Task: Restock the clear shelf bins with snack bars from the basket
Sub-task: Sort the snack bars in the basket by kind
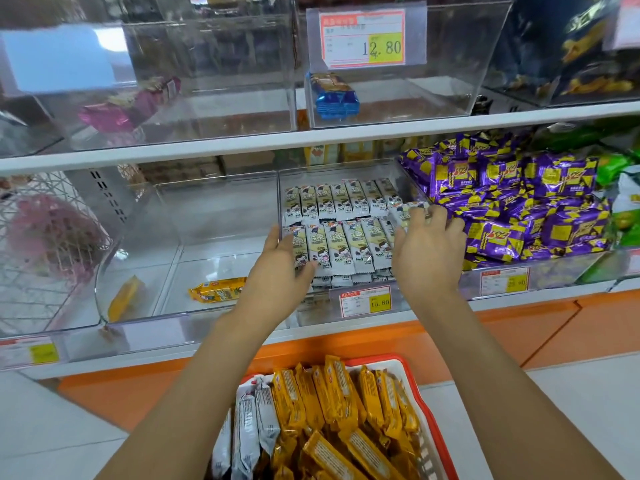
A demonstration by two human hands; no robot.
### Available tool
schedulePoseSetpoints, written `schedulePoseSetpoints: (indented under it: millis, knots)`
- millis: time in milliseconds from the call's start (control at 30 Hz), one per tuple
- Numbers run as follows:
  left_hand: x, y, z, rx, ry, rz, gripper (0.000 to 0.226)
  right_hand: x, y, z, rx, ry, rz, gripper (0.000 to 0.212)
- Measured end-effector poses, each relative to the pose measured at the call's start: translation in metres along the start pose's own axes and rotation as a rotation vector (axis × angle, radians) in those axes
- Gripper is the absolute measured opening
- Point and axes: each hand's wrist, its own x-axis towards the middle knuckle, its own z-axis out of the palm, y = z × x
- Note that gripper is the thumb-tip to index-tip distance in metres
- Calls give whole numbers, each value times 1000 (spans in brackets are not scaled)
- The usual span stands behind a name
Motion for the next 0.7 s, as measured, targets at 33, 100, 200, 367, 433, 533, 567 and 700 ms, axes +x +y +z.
schedulePoseSetpoints:
  millis: [33, 100, 200, 367, 433, 533, 567, 700]
  knots:
    - [0, 0, 0, 0, -3, -1, 65, 1, -1, 1, -17, -14, -3, 37]
    - [0, 0, 0, 0, -9, -4, 65, 1, -2, 3, -40, -45, -15, 40]
    - [0, 1, 0, -4, -17, -8, 66, 1, -4, 8, 11, -89, -6, 46]
    - [1, 2, 0, -31, -23, -13, 67, 7, -3, 16, 433, -195, 48, 40]
    - [2, 2, 1, -44, -17, -13, 66, 12, -3, 11, 653, -269, 102, 37]
    - [5, -3, 1, -120, 11, -19, 65, 19, 0, 0, 835, -332, 175, 34]
    - [7, -5, 1, -159, 27, -20, 64, 21, 2, -2, 842, -328, 185, 34]
    - [10, -14, 1, -333, 84, -40, 54, 27, -3, -11, 720, -189, 122, 30]
